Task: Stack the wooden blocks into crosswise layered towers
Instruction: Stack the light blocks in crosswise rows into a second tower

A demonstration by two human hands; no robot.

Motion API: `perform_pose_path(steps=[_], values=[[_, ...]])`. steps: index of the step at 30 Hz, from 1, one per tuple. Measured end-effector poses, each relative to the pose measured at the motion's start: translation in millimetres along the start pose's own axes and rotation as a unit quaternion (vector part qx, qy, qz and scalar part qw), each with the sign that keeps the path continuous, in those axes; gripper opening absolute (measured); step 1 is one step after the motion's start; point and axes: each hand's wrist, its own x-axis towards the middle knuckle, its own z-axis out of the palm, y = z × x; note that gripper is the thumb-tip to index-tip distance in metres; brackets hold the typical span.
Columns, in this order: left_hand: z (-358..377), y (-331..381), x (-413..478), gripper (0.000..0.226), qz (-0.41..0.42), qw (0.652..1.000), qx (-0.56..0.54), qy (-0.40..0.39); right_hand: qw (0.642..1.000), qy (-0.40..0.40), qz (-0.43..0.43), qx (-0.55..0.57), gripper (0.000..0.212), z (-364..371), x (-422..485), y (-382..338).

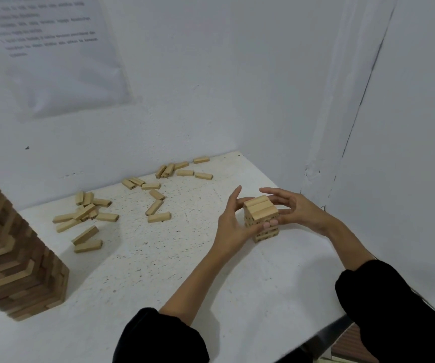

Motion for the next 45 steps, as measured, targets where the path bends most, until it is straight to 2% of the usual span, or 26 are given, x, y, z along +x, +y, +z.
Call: perform_pose_path(steps=[4,9,12,15,17,21,25,31,35,40,43,45], values=[[0,-3,4,0.102,0.007,1.000,0.008,0.010,1.000,0.011,0.001,-0.005,0.068,1,1,0],[1,-3,3,0.103,0.006,1.000,0.008,0.015,1.000,0.016,0.008,-0.017,0.059,2,2,-3],[-1,-3,3,0.111,0.003,1.000,0.008,0.008,0.999,0.008,0.011,-0.032,0.072,-1,1,-5],[-13,1,0,0.106,0.005,1.000,0.014,0.009,0.999,0.015,0.010,-0.039,0.084,-10,-2,-17],[-28,5,0,0.091,0.019,0.999,0.022,0.024,0.998,0.025,-0.004,-0.050,0.078,-14,0,-33],[-66,8,12,0.038,0.041,0.996,0.021,0.074,0.994,0.045,-0.013,-0.104,0.047,-4,25,-71],[-103,2,39,0.018,0.044,0.989,0.052,0.134,0.986,0.111,-0.006,-0.123,0.044,32,73,-95],[-143,-17,77,0.016,0.010,0.982,0.100,0.162,0.966,0.224,0.004,-0.133,0.051,111,142,-81],[-158,-50,100,0.019,-0.032,0.971,0.142,0.191,0.936,0.296,0.017,-0.191,0.051,143,174,-41],[-167,-84,128,0.023,-0.068,0.952,0.173,0.243,0.895,0.328,0.057,-0.297,0.055,144,204,-5],[-176,-96,142,0.021,-0.062,0.937,0.202,0.276,0.876,0.338,0.039,-0.341,0.052,140,218,8],[-182,-101,149,0.020,-0.047,0.933,0.210,0.290,0.873,0.357,0.024,-0.331,0.045,136,225,12]])
